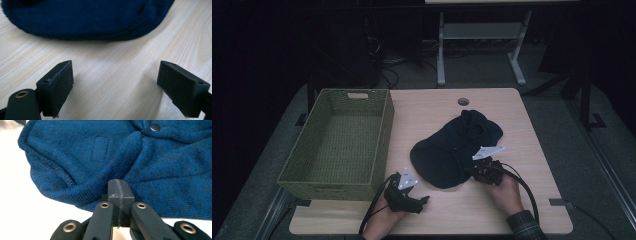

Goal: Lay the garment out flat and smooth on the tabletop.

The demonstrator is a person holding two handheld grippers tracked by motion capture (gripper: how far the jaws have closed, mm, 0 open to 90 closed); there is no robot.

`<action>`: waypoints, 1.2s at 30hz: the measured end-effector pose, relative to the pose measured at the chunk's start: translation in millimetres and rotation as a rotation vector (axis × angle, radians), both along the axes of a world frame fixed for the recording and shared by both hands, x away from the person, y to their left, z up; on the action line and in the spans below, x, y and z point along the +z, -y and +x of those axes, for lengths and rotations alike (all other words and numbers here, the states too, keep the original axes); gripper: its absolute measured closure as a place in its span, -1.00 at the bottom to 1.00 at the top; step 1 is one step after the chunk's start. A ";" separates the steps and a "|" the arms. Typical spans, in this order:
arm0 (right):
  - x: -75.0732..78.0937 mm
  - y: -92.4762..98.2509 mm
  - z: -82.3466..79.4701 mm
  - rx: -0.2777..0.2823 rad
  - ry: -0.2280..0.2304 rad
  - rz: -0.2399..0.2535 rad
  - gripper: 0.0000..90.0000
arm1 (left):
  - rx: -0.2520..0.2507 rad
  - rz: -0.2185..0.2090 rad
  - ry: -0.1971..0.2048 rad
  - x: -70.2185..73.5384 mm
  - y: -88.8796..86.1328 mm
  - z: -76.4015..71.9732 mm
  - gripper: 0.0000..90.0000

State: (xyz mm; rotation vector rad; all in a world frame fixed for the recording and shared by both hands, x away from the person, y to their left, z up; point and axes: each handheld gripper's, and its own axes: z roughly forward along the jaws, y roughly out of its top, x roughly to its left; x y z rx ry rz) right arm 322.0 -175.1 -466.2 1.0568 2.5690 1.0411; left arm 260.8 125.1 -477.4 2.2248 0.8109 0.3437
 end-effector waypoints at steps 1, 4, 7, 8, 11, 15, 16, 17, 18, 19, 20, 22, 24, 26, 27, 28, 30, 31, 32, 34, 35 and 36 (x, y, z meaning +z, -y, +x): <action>0.0 2.3 -2.0 -0.004 0.002 0.000 1.00 | 0.000 0.000 0.000 0.0 0.0 0.0 -0.71; 0.8 12.8 -7.7 -0.018 -0.010 -0.004 1.00 | 0.000 0.000 0.000 0.0 0.0 0.0 -0.71; 1.4 24.6 -13.7 -0.031 -0.010 -0.013 1.00 | 0.001 0.001 0.000 0.1 0.0 -0.2 -0.71; 1.1 28.9 -16.0 -0.036 -0.015 -0.005 1.00 | 0.004 0.000 0.000 0.0 0.1 -0.3 -0.71; 2.3 41.5 -20.6 -0.047 -0.031 -0.013 1.00 | 0.008 0.001 0.000 0.1 0.3 -0.8 -0.71; 2.5 58.0 -28.3 -0.060 -0.034 -0.013 1.00 | 0.000 0.013 -0.011 1.5 1.0 0.4 -0.72; 2.6 62.1 -30.2 -0.065 -0.038 -0.012 1.00 | -0.001 0.014 -0.014 1.8 1.1 0.6 -0.72; 3.0 66.5 -32.2 -0.066 -0.037 -0.018 1.00 | 0.001 0.020 -0.019 2.4 1.7 0.6 -0.72; 2.8 70.8 -34.4 -0.070 -0.036 -0.016 1.00 | 0.000 0.023 -0.022 2.8 2.3 0.5 -0.72; 2.5 75.4 -36.1 -0.071 -0.037 -0.012 1.00 | -0.003 0.025 -0.026 3.2 2.9 0.2 -0.72; 2.4 79.8 -37.9 -0.074 -0.038 -0.009 1.00 | -0.005 0.024 -0.035 3.9 3.4 0.0 -0.72; 2.3 87.5 -40.8 -0.078 -0.037 -0.008 1.00 | -0.015 0.017 -0.055 5.7 4.3 0.8 -0.70; 2.7 92.6 -42.5 -0.082 -0.038 -0.009 1.00 | -0.024 0.001 -0.071 7.5 5.6 1.3 -0.68; 4.3 94.1 -43.4 -0.085 -0.032 -0.012 1.00 | -0.039 -0.015 -0.078 10.4 7.6 2.2 -0.60; 5.7 93.9 -43.4 -0.085 -0.023 -0.015 1.00 | -0.048 -0.026 -0.082 12.5 8.5 3.1 -0.50; 7.4 93.5 -43.6 -0.084 -0.011 -0.013 1.00 | -0.046 -0.040 -0.089 15.0 10.0 4.4 -0.44; 11.6 94.0 -43.8 -0.090 0.007 0.001 1.00 | -0.060 -0.055 -0.092 21.6 12.0 8.4 -0.28; 13.9 94.0 -44.3 -0.103 0.006 0.014 1.00 | -0.061 -0.060 -0.085 25.1 13.4 10.4 -0.19; 15.5 94.9 -44.0 -0.106 0.016 0.025 1.00 | -0.063 -0.066 -0.082 28.5 14.9 12.9 -0.08; 17.6 96.8 -42.5 -0.107 0.025 0.033 1.00 | -0.060 -0.086 -0.083 35.0 18.1 19.3 0.16; 18.1 97.1 -42.0 -0.114 0.030 0.036 1.00 | -0.059 -0.099 -0.086 38.3 20.2 23.1 0.30; 18.5 97.5 -41.3 -0.116 0.035 0.043 1.00 | -0.056 -0.106 -0.084 41.4 22.7 27.1 0.45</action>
